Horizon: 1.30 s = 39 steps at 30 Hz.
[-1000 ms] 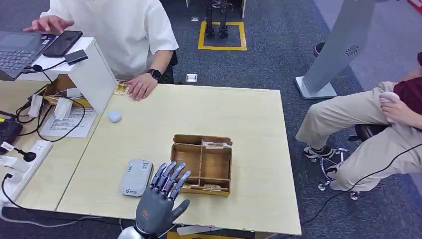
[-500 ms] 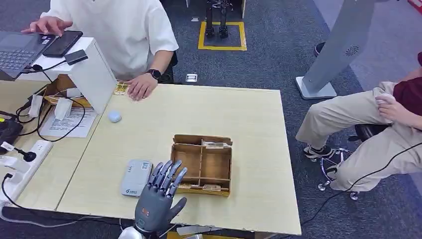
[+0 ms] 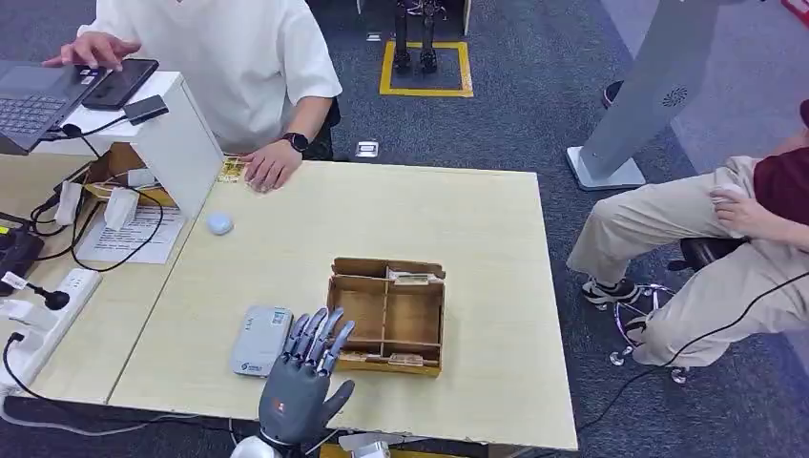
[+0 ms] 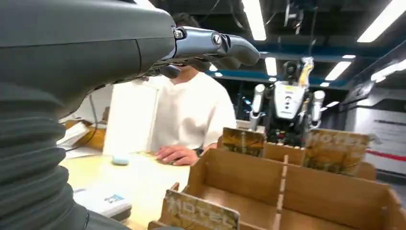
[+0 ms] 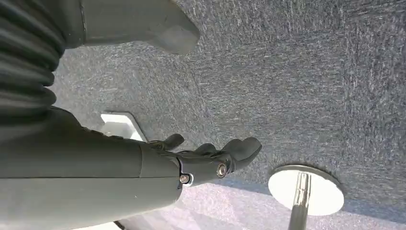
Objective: Pass the card to the sensor for recognition and then transmit it.
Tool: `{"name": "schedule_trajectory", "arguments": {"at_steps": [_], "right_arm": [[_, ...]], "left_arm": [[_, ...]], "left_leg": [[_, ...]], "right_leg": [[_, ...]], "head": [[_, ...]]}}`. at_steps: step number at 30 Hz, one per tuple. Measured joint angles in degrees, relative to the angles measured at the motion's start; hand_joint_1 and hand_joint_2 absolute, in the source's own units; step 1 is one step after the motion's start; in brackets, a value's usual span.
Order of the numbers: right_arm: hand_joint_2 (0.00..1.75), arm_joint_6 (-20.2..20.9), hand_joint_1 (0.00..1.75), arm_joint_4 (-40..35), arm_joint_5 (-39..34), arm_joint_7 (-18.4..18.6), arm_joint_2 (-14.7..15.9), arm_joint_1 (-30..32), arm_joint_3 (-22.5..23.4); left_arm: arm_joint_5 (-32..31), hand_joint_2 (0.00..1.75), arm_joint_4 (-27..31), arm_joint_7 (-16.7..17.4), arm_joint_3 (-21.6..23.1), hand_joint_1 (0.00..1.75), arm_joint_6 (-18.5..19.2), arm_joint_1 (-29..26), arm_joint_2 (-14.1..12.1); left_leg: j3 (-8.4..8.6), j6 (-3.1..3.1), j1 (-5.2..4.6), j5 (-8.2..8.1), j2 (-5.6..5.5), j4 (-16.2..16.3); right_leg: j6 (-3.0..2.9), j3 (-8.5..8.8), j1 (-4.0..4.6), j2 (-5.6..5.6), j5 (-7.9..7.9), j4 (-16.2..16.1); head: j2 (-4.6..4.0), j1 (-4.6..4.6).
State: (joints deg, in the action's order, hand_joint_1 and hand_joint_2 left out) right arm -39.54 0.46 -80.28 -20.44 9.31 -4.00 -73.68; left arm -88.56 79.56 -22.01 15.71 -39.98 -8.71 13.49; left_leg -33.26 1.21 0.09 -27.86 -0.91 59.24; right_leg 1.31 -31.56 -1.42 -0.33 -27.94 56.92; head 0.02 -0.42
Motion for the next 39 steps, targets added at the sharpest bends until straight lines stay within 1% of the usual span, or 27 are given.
{"name": "schedule_trajectory", "arguments": {"at_steps": [2, 3, 4, 7, 9, 10, 12, 15, 17, 18, 22, 27, 29, 31, 33, 38, 39], "right_arm": [[1.75, 0.0, 0.00, 0.0, 0.0, 0.0, 0.0, 0.0, 0.0], [1.75, 0.0, 0.00, 0.0, 0.0, 0.0, -0.1, 0.0, 0.0], [1.75, 0.0, 0.00, 0.0, 0.0, 0.0, -0.1, 0.0, 0.0], [1.75, 0.0, 0.00, 0.0, 0.1, 0.0, -0.1, -0.1, 0.0], [1.75, 0.0, 0.00, 0.0, 0.1, 0.0, -0.2, -0.1, 0.0], [1.75, 0.0, 0.00, 0.0, 0.1, 0.0, -0.2, -0.1, 0.0], [1.75, 0.0, 0.00, 0.0, 0.3, 0.0, -0.3, -0.2, -0.1], [1.75, 0.0, 0.00, 0.0, 0.4, 0.0, -0.3, -0.4, -0.1], [1.75, 0.0, 0.00, 0.0, 0.4, 0.0, -0.4, -0.4, -0.4], [1.75, 0.0, 0.00, 0.0, 0.4, 0.0, -0.4, -0.5, -0.5], [1.75, 0.0, 0.00, 0.0, 0.4, 0.0, -0.5, -0.6, -0.6], [1.75, 0.0, 0.00, 0.0, 0.5, 0.0, -0.6, -0.7, -0.9], [1.75, 0.0, 0.00, 0.0, 0.5, 0.0, -0.6, -0.7, -0.9], [1.75, 0.0, 0.00, 0.0, 0.5, 0.0, -0.7, -0.7, -1.0], [1.75, 0.0, 0.00, 0.0, 0.5, 0.0, -0.7, -0.7, -1.0], [1.75, 0.0, 0.00, 0.0, 0.5, 0.0, -0.8, -0.7, -1.0], [1.75, 0.0, 0.00, 0.0, 0.5, 0.0, -0.8, -0.7, -1.0]], "left_arm": [[0.0, 1.75, -0.7, 1.0, 0.0, 0.00, 0.0, 0.1, -0.1], [0.0, 1.75, -1.0, 1.3, 0.0, 0.19, 0.0, 0.2, -0.1], [0.0, 1.75, -1.4, 1.7, 0.0, 0.23, 0.0, 0.2, -0.1], [0.0, 1.75, -2.4, 2.8, 0.0, 0.21, 0.0, 0.6, -0.1], [0.1, 1.75, -3.1, 3.6, 0.0, 0.26, 0.0, 1.0, -0.1], [0.1, 1.75, -3.5, 3.9, 0.0, 0.24, 0.0, 1.1, -0.1], [0.1, 1.75, -4.5, 5.0, 0.0, 0.30, 0.0, 1.4, -0.2], [0.1, 1.75, -5.7, 6.4, 0.1, 0.30, 0.0, 1.8, -0.2], [0.1, 1.75, -6.4, 6.8, 0.1, 0.30, 0.0, 2.1, -0.2], [0.1, 1.75, -6.7, 7.0, 0.2, 0.42, 0.0, 2.2, -0.2], [0.0, 1.75, -7.4, 7.2, 0.2, 0.24, 0.0, 2.3, -0.2], [0.0, 1.75, -8.9, 8.3, 0.4, 0.37, 0.0, 3.0, -0.5], [0.1, 1.75, -9.8, 9.0, 0.9, 0.37, 0.0, 3.2, -0.7], [0.1, 1.75, -10.5, 9.1, 1.4, 0.33, 0.0, 3.3, -0.8], [0.1, 1.75, -11.1, 9.2, 1.8, 0.24, 0.0, 3.6, -0.9], [0.1, 1.75, -11.6, 9.2, 2.3, 0.24, 0.0, 3.9, -1.2], [0.1, 1.75, -11.6, 9.2, 2.3, 0.30, 0.0, 3.9, -1.2]], "left_leg": [[0.00, 0.00, 0.00, 0.00, 0.00, 0.0], [0.00, 0.00, 0.00, 0.00, 0.00, 0.0], [0.00, 0.00, 0.00, 0.00, 0.00, 0.0], [0.00, 0.00, 0.00, 0.00, 0.00, 0.0], [0.00, 0.00, 0.00, 0.00, 0.00, 0.0], [0.00, 0.00, 0.00, 0.00, 0.00, 0.0], [0.00, 0.00, 0.00, 0.00, 0.00, 0.0], [0.00, 0.00, 0.00, 0.00, 0.00, 0.0], [0.00, 0.00, 0.00, 0.00, 0.00, 0.0], [0.01, 0.00, 0.00, 0.00, 0.00, 0.0], [0.01, 0.00, 0.00, 0.00, 0.01, 0.0], [0.01, 0.00, 0.00, 0.00, 0.01, 0.0], [0.01, 0.00, 0.00, 0.00, 0.01, 0.0], [0.01, 0.00, 0.00, 0.00, 0.01, 0.0], [0.00, 0.00, 0.00, 0.00, 0.01, 0.0], [0.00, 0.00, 0.00, 0.00, 0.01, 0.0], [0.00, 0.00, 0.00, 0.00, 0.01, 0.0]], "right_leg": [[0.00, 0.00, 0.00, 0.00, 0.00, 0.0], [0.00, 0.00, 0.00, 0.00, 0.00, 0.0], [0.00, 0.00, 0.00, 0.00, 0.00, 0.0], [0.00, 0.00, 0.00, 0.00, 0.00, 0.0], [0.00, 0.00, 0.00, 0.00, 0.00, 0.0], [0.00, 0.00, 0.00, 0.00, 0.00, 0.0], [0.00, 0.00, 0.00, 0.00, 0.00, 0.0], [0.00, 0.00, 0.00, 0.00, 0.00, 0.0], [0.00, 0.00, 0.00, 0.00, 0.00, 0.0], [0.00, 0.00, 0.00, 0.00, 0.00, 0.0], [0.00, 0.00, 0.00, 0.01, 0.00, 0.0], [0.00, -0.01, 0.00, 0.01, 0.00, 0.0], [0.00, 0.00, 0.00, 0.01, 0.00, 0.0], [0.00, 0.00, 0.00, 0.01, 0.00, 0.0], [0.00, 0.00, 0.00, 0.01, 0.00, 0.0], [0.00, 0.00, 0.00, 0.01, 0.00, 0.0], [0.00, -0.01, 0.00, 0.01, 0.00, 0.0]], "head": [[0.00, 0.00], [-0.02, 0.00], [-0.02, 0.00], [-0.02, 0.00], [-0.02, 0.00], [-0.02, 0.00], [-0.02, 0.00], [-0.02, 0.00], [-0.02, 0.00], [-0.02, 0.00], [-0.02, 0.00], [0.00, 0.00], [-0.02, 0.00], [0.00, 0.00], [0.00, 0.00], [0.00, 0.00], [0.00, 0.00]]}}
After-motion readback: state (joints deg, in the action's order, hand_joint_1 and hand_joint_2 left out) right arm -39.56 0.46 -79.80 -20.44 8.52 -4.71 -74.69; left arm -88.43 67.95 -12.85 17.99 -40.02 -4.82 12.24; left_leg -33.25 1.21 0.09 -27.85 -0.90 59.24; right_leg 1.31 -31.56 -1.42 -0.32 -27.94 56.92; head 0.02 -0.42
